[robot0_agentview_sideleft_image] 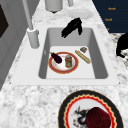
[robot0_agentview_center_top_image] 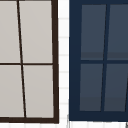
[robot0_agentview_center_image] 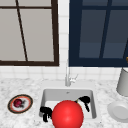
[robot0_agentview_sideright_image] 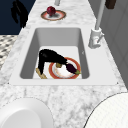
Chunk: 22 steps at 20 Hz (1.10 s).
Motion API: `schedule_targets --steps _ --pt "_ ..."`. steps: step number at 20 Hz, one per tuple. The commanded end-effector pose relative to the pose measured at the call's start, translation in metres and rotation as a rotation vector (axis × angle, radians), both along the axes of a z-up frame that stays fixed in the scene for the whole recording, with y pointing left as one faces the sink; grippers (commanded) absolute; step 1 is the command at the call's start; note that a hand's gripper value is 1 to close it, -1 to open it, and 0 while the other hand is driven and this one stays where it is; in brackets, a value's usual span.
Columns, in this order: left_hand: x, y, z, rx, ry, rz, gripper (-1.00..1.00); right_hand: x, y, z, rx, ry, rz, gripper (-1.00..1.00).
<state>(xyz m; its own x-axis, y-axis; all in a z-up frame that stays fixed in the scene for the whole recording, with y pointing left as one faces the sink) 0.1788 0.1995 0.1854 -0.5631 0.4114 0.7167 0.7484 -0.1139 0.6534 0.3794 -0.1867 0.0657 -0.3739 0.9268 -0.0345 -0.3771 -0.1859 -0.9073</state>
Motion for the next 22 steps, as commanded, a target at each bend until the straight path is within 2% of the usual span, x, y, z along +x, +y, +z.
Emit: schedule_targets --steps 1,3,5,7,12,16,22 --pt "0.000 0.000 0.000 0.000 0.000 0.000 0.00 0.018 0.008 -0.008 -0.077 -0.008 0.031 -1.00" --pt "0.000 0.000 0.000 0.000 0.000 0.000 0.00 0.029 0.014 -0.019 -0.061 0.050 0.017 -1.00" --pt "0.000 0.000 0.000 0.000 0.000 0.000 0.00 0.039 0.018 -0.028 -0.053 0.077 0.022 -1.00" --pt "0.000 0.000 0.000 0.000 0.000 0.000 0.00 0.049 0.020 -0.036 -0.019 0.083 0.042 -1.00" --pt "0.000 0.000 0.000 0.000 0.000 0.000 0.00 0.075 0.028 -0.062 -0.006 0.065 0.083 -1.00" --pt "0.000 0.000 0.000 0.000 0.000 0.000 0.00 0.091 0.042 -0.083 -0.016 0.057 0.099 -1.00" --pt "0.000 0.000 0.000 0.000 0.000 0.000 0.00 0.093 0.072 -0.104 -0.078 0.062 0.070 -1.00"
